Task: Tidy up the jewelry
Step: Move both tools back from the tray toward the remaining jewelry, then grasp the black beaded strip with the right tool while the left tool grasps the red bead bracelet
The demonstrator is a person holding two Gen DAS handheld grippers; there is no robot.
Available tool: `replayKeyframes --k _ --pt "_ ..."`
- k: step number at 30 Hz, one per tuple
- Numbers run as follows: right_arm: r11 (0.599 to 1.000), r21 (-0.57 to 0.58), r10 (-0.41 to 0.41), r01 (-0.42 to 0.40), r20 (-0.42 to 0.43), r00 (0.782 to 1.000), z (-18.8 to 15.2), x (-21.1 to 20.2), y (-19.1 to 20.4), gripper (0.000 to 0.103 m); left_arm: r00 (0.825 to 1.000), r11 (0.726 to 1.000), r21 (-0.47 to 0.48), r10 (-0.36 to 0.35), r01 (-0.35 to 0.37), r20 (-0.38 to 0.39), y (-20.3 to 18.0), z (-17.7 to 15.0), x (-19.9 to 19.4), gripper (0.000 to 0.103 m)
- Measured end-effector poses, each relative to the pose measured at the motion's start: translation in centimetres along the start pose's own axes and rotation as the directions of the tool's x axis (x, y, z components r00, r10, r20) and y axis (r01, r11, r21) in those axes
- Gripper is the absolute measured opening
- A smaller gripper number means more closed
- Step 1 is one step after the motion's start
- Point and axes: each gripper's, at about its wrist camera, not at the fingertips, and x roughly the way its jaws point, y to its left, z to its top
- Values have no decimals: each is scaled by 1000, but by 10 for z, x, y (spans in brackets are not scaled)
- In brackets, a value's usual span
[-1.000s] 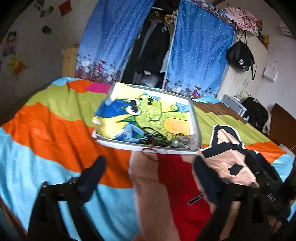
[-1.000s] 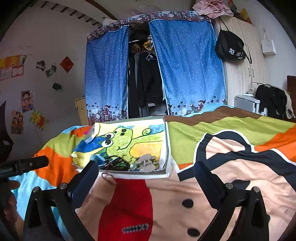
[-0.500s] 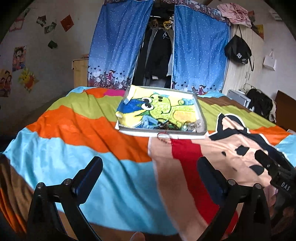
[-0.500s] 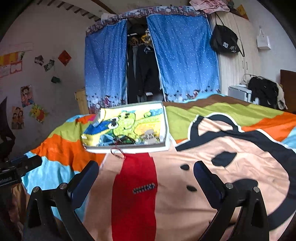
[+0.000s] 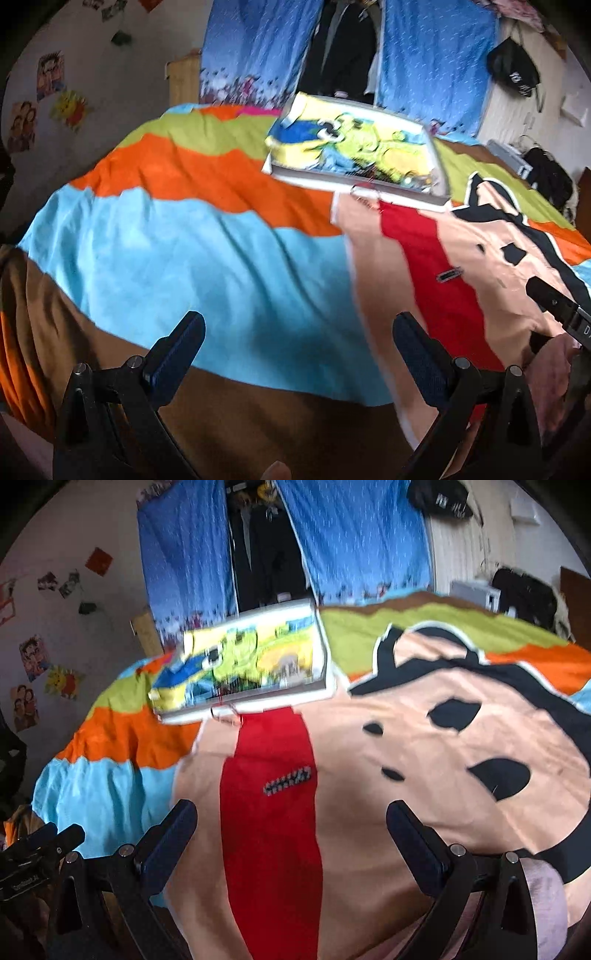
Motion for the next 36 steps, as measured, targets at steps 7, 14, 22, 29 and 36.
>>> replayKeyframes --k 7,14,22,29,36 --pt "969 149 223 -195 -203 953 7 55 -14 103 998 998 -68 -11 7 -59 18 0 14 100" --pt "953 241 242 -181 -251 937 19 104 -25 103 996 996 -86 -26 18 -87 21 15 43 100" --pt "972 218 141 -84 -259 956 23 128 -29 69 991 993 -9 -122 122 -48 10 53 89 100" --pt "982 171 123 -75 -284 951 17 150 -17 56 979 975 98 -197 201 -48 -8 75 137 99" --pt "987 158 73 -35 -241 968 22 166 -15 39 962 959 91 -264 270 -69 -15 94 181 99"
